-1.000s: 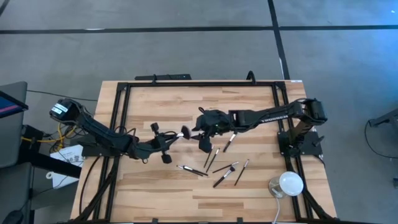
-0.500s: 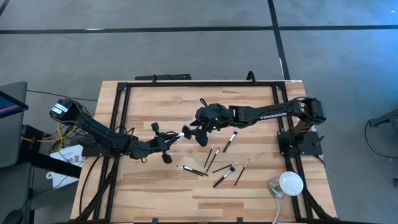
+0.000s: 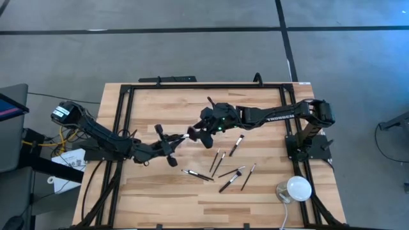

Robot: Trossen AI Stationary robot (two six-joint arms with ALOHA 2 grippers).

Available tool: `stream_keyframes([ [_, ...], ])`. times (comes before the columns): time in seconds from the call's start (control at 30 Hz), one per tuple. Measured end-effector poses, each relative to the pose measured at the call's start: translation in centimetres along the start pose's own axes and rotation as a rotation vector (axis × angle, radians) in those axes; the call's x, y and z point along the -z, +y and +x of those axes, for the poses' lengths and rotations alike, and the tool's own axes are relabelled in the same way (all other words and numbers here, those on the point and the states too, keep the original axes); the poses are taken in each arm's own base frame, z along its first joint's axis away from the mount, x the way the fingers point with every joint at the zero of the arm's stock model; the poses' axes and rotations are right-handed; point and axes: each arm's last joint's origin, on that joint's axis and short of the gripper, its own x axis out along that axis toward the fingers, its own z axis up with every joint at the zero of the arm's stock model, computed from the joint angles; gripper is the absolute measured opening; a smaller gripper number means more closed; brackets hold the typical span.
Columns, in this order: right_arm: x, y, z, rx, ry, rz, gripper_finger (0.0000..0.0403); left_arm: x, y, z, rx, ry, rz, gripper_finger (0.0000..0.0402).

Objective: Put items in baskets/containers
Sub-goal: Put the highlighter brush into the transparent organizer

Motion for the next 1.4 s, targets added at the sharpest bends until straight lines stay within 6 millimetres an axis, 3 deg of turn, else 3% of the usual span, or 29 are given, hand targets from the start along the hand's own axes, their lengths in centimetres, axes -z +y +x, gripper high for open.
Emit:
stream_keyframes([
  [0.63, -0.3, -0.1, 0.0, 0.043, -0.040, -0.011, 0.0201, -0.8, 2.3, 2.7, 0.047, -0.089, 0.000, 0.0046],
  [1.23, 0.6, -1.6, 1.7, 0.063, -0.024, -0.050, 0.0053, -0.1, 2.5, 3.0, -0.002, -0.026, 0.028, 0.0051],
  [1.4, 0.7, -1.7, 2.0, 0.065, -0.025, -0.094, 0.0029, 0.0, 2.5, 3.0, -0.004, -0.014, 0.035, 0.0051],
])
